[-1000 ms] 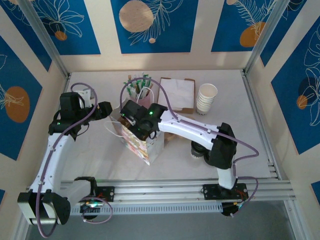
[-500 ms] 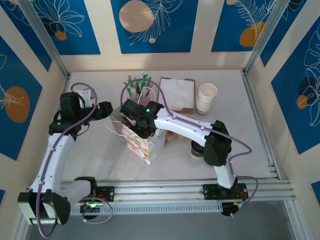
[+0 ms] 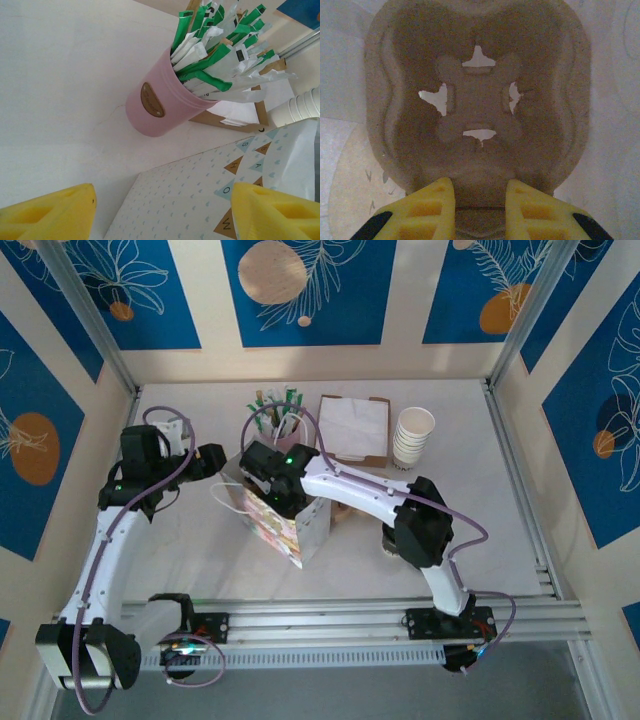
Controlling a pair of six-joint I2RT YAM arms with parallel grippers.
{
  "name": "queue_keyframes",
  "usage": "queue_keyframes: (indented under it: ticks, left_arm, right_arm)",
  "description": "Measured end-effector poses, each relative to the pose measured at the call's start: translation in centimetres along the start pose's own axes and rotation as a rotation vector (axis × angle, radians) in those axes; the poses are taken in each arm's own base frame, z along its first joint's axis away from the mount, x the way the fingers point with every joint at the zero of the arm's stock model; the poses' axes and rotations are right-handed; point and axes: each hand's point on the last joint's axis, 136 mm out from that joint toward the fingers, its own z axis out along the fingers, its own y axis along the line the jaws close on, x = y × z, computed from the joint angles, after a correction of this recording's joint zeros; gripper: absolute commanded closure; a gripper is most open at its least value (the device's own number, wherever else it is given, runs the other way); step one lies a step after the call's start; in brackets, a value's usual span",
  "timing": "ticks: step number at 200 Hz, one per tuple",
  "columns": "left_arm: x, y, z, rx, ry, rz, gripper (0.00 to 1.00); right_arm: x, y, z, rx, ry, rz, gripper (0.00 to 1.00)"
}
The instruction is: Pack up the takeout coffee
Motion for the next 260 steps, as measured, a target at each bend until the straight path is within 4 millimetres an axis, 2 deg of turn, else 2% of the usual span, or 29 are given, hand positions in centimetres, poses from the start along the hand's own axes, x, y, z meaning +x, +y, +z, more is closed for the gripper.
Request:
queue_keyframes:
  ticks: [60, 76, 90, 105, 121, 159, 194, 211, 237, 260]
  left_arm:
    - [0.0, 0.0, 0.0, 0.0, 0.0, 0.0, 0.28]
    - [0.0, 0.0, 0.0, 0.0, 0.0, 0.0, 0.28]
    - [0.0, 0.0, 0.0, 0.0, 0.0, 0.0, 0.28]
    - [0.0, 0.0, 0.0, 0.0, 0.0, 0.0, 0.28]
    - [0.0, 0.0, 0.0, 0.0, 0.0, 0.0, 0.28]
    - [0.0, 0.0, 0.0, 0.0, 0.0, -0.001, 0.28]
    - [0.0, 0.0, 0.0, -0.001, 0.001, -0.001, 0.28]
    - [0.0, 0.0, 0.0, -0.001, 0.0, -0.001, 0.28]
    - [0.0, 0.1, 0.1, -0.001, -0.001, 0.0, 0.28]
    - [0.0, 0.0, 0.0, 0.0, -0.005, 0.002, 0.28]
  right_arm:
    - [-0.2, 0.1, 0.6, -0.001, -0.007, 0.011, 0.81]
    - [-0.2, 0.1, 0.6, -0.001, -0.009, 0.019, 0.66]
    - [-0.2, 0.0, 0.6, 0.0, -0.009, 0.028, 0.58]
    - [-0.2, 0.0, 0.6, 0.003, -0.01, 0.033, 0.54]
    - [-0.3, 0.0, 0.6, 0.004, -0.012, 0.036, 0.47]
    - [-0.5, -0.2, -0.2, 0.01, -0.032, 0.037, 0.45]
    - [-1.3, -0.1, -2.3, 0.012, -0.083, 0.033, 0.46]
    - [-1.8, 0.0, -3.7, 0.011, -0.117, 0.029, 0.5]
    - [-3.0, 0.0, -7.0, 0.024, -0.205, 0.025, 0.53]
    - [-3.7, 0.2, -10.9, 0.018, -0.298, 0.024, 0.54]
